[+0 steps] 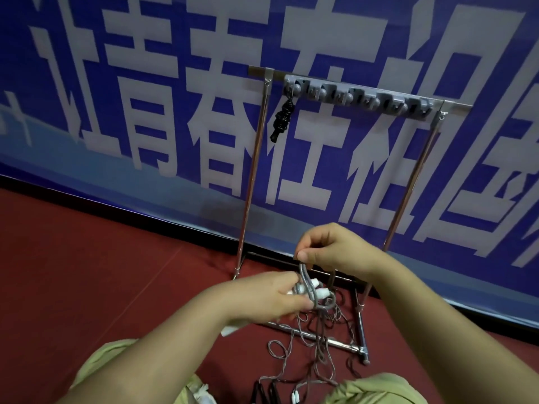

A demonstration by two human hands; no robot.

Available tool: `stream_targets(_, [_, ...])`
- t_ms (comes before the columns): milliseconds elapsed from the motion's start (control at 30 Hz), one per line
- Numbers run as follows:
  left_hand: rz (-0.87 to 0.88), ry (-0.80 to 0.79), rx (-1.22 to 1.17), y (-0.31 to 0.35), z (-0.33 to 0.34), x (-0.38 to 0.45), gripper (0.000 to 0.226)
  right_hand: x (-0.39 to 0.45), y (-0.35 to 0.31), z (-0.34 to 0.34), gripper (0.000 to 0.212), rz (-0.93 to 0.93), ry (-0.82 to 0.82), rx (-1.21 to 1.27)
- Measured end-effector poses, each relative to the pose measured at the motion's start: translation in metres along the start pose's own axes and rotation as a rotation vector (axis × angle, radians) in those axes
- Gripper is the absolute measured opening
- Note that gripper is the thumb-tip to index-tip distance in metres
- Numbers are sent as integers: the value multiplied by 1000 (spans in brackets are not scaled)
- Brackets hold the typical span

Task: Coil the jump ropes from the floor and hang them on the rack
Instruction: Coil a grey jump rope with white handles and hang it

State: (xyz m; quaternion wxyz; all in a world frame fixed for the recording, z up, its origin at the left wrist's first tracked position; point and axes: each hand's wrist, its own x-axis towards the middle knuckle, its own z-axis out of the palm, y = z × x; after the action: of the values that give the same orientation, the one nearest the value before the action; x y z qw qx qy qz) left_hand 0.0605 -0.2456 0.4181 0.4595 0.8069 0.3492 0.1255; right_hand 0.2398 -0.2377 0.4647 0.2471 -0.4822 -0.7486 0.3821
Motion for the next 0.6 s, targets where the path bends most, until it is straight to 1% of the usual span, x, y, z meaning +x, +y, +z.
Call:
stream_targets(67, [32,35,-129,2,3,-3,13,3,15,8,12,56,43,289])
stream_targets(133, [65,102,-181,2,3,-5,10,4,27,19,16,136,58,557])
stream_targets(200, [85,168,-197,1,4,-5,7,4,36,33,20,216,85,690])
stream_targets(267, [83,256,-241,-1,3,-2,6,2,39,43,19,237,146,719])
stream_targets(300, [65,300,-286,-3,1,-1,4,2,41,48,24,217,185,737])
stream_targets(367, [19,371,-379,-9,-4,2,3,-3,39,56,43,181,279,781])
stream_targets(400, [-1,389,-399,-12,-6,4,2,-6,37,59,48,159,320,738])
stream_targets(433, [-16,401,-405,-14,-8,5,2,-9,36,61,48,126,354,639])
stream_targets(467, [-25,405,-409,-16,-9,6,4,-11,34,64,43,92,375,515])
stream_targets(500, [-27,402,-413,-16,-10,6,6,-12,33,65,33,63,401,407])
stream_targets(533, [-23,385,-418,-16,-10,7,7,-12,31,65,25,61,440,366])
stream_targets(600, [-10,321,-410,-14,-11,7,12,-11,34,61,30,117,545,430])
